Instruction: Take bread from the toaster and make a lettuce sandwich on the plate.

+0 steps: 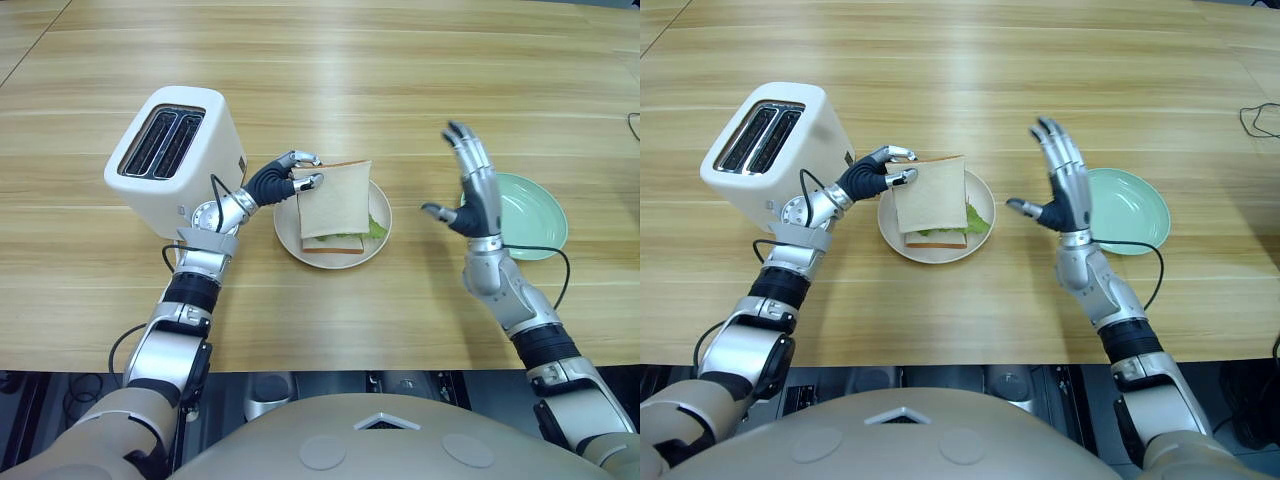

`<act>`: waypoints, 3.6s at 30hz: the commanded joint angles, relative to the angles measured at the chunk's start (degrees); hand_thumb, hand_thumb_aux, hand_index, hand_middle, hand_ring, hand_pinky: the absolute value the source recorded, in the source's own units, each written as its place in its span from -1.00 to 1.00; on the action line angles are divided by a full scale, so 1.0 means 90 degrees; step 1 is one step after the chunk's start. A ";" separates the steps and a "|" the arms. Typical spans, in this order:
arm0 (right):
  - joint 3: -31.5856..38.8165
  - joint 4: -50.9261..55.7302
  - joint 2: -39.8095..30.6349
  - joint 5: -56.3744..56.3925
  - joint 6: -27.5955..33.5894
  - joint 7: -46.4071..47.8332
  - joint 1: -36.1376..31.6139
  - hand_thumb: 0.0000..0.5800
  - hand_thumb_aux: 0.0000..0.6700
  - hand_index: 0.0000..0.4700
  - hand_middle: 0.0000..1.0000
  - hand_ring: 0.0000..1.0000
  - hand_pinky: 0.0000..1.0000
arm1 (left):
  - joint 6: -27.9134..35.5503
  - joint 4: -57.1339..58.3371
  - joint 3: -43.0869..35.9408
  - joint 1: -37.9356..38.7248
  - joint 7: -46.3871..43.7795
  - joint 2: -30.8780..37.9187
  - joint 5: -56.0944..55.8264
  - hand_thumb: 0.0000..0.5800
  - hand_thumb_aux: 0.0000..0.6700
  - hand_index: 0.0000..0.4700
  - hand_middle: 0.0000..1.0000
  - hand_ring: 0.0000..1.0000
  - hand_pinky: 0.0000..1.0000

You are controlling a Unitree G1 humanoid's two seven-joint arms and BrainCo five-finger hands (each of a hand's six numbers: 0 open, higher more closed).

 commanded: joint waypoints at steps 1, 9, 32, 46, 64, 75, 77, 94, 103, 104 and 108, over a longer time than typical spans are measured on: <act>0.0415 -0.0335 0.0178 -0.0349 -0.0153 0.0500 0.0179 -1.00 -1.00 -1.00 -1.00 -1.00 -1.00 | -0.0119 0.0820 -0.0007 -0.0340 -0.0013 -0.0116 0.0191 1.00 1.00 0.96 1.00 1.00 1.00; 0.1044 -0.0218 0.0482 -0.0892 -0.0174 0.1074 0.0248 -1.00 -1.00 -1.00 -1.00 -1.00 -1.00 | -0.0339 0.2061 0.0009 -0.0839 0.0134 -0.0304 0.0492 1.00 1.00 0.96 1.00 1.00 1.00; 0.1831 0.2101 0.0567 -0.1467 0.0729 0.1876 -0.0294 -1.00 -1.00 -1.00 -1.00 -1.00 -1.00 | -0.0388 0.3252 -0.0246 -0.1067 0.0980 -0.0570 0.1580 1.00 1.00 0.96 1.00 1.00 1.00; 0.2073 0.2493 0.0625 -0.1238 0.0639 0.2357 -0.0329 -1.00 -1.00 -1.00 -1.00 -1.00 -1.00 | -0.0459 0.3248 -0.0233 -0.1587 0.3576 -0.0222 0.2280 -1.00 -1.00 -1.00 -0.54 -0.54 -0.54; 0.1150 0.0982 0.0533 -0.0570 0.0162 0.1402 -0.0238 -1.00 -1.00 -1.00 -1.00 -1.00 -1.00 | -0.2525 0.2088 0.0581 -0.1048 0.3531 -0.0218 0.0927 0.77 0.33 0.30 -0.69 -0.69 -0.69; 0.0529 -0.0942 0.0367 0.1264 -0.0855 0.2358 0.0477 -1.00 -1.00 -1.00 -1.00 -1.00 -1.00 | -0.2881 -0.0748 -0.0050 0.0836 0.0309 -0.0243 -0.1545 1.00 1.00 0.96 -0.36 -0.36 -0.36; 0.0644 -0.1064 0.0287 0.1765 -0.0965 0.2850 0.0590 -1.00 -1.00 -1.00 -1.00 -1.00 -1.00 | -0.2821 -0.1235 -0.0332 0.1266 -0.0424 -0.0038 -0.1969 1.00 1.00 0.96 -0.18 -0.18 -0.18; 0.1462 -0.0285 -0.0299 0.2251 -0.0709 0.5748 0.1141 1.00 1.00 0.96 1.00 1.00 1.00 | -0.2477 -0.1168 -0.1732 0.2617 -0.3081 0.1012 -0.0946 1.00 1.00 0.96 1.00 1.00 1.00; 0.0982 0.0863 0.0183 0.0842 -0.0120 0.4417 0.0430 1.00 1.00 0.96 1.00 1.00 1.00 | -0.2779 0.0683 -0.1287 0.1690 -0.0757 0.0617 0.1250 1.00 1.00 0.96 1.00 1.00 1.00; 0.0966 0.0996 0.0235 0.0691 -0.0067 0.4233 0.0338 1.00 1.00 0.96 1.00 1.00 1.00 | -0.2777 0.0852 -0.1276 0.1589 -0.0483 0.0614 0.1464 1.00 1.00 0.96 1.00 1.00 1.00; 0.0927 0.1744 0.0469 0.0017 0.0268 0.3220 -0.0206 1.00 1.00 0.96 1.00 1.00 1.00 | -0.2672 0.1517 -0.1213 0.1123 0.0859 0.0641 0.2262 1.00 1.00 0.96 1.00 1.00 1.00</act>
